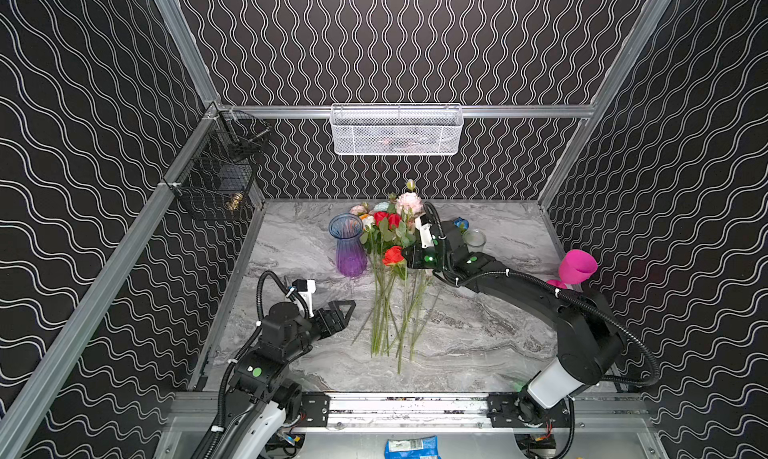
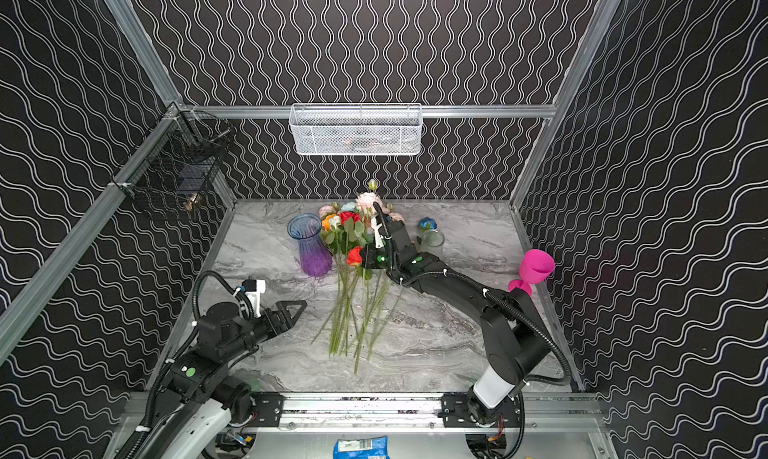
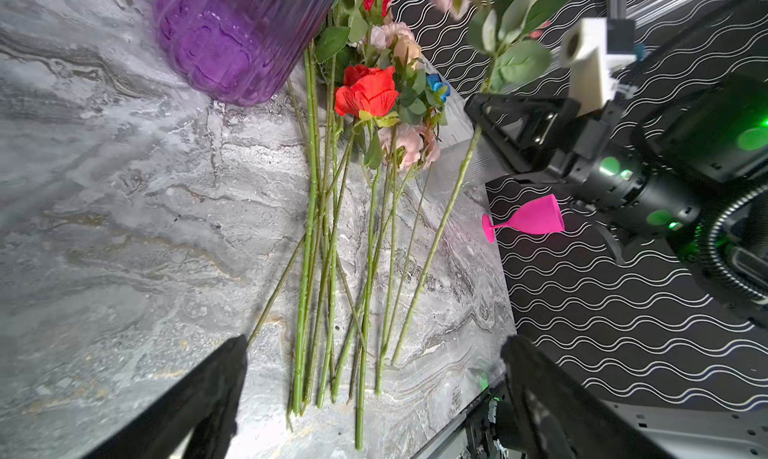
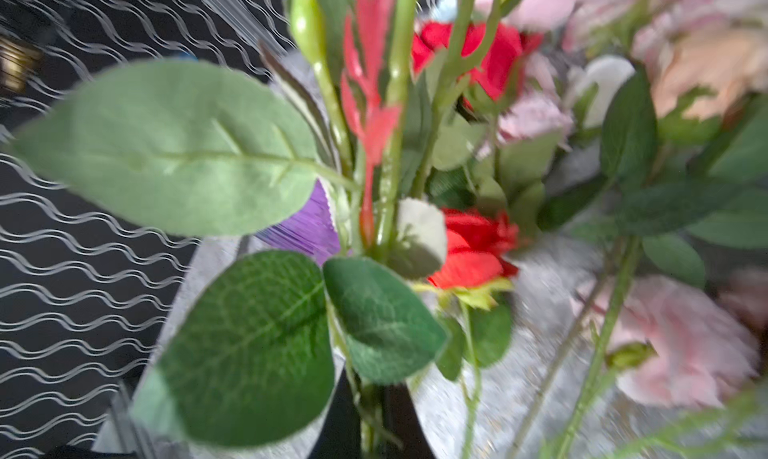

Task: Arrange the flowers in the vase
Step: 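Lower the right gripper onto a pink rose stem and close on it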

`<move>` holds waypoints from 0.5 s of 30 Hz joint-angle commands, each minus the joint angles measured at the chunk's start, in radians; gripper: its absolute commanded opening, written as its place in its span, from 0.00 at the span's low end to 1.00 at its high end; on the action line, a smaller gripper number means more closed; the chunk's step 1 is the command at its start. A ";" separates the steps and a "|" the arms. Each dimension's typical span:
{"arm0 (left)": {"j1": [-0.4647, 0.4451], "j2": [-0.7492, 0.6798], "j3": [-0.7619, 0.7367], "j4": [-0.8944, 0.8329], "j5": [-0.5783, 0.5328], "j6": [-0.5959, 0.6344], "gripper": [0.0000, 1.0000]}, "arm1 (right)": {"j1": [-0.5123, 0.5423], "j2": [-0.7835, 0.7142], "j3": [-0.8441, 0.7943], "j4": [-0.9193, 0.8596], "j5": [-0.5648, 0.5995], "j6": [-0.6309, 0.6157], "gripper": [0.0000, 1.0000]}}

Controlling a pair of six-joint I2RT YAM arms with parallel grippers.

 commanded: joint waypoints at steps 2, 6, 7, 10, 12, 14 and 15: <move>0.001 0.014 0.017 -0.005 -0.012 0.010 0.99 | 0.003 -0.009 0.033 0.041 -0.033 0.021 0.07; -0.001 0.024 0.023 -0.008 -0.003 0.013 0.99 | 0.002 0.008 0.016 0.025 -0.019 0.015 0.07; 0.000 0.025 0.024 -0.008 -0.002 0.012 0.99 | 0.002 0.019 0.014 0.012 -0.019 0.014 0.07; 0.000 0.026 0.015 0.004 -0.003 0.009 0.99 | 0.002 0.045 -0.015 0.020 -0.030 0.019 0.07; -0.001 0.028 -0.001 0.022 -0.001 -0.002 0.99 | 0.003 0.057 -0.035 0.032 -0.035 0.027 0.08; 0.000 0.035 -0.019 0.047 0.009 -0.015 0.98 | 0.002 0.065 -0.046 0.035 -0.032 0.027 0.08; 0.000 0.040 -0.024 0.060 0.017 -0.022 0.99 | 0.001 0.068 -0.049 0.037 -0.030 0.026 0.09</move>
